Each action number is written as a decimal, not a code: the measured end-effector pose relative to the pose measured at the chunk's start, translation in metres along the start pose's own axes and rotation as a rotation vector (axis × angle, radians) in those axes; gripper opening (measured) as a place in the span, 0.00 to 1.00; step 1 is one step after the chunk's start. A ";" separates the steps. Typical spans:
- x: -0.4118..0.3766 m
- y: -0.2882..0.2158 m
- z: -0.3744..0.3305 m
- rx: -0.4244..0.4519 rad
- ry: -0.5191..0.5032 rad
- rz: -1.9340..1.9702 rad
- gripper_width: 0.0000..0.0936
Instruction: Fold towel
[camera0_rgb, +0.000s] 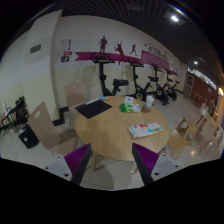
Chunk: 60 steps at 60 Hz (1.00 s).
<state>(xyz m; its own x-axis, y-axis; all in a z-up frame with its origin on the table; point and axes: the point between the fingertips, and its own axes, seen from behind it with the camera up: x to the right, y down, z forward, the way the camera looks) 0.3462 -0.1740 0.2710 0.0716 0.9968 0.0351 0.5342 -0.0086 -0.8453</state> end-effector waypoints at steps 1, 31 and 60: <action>-0.002 0.002 0.000 0.000 0.009 0.004 0.91; 0.083 0.022 0.128 -0.006 0.062 0.030 0.92; 0.144 0.045 0.382 -0.061 0.018 -0.018 0.91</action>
<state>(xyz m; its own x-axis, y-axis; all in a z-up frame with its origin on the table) 0.0585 -0.0002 0.0340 0.0767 0.9953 0.0600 0.5855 0.0038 -0.8107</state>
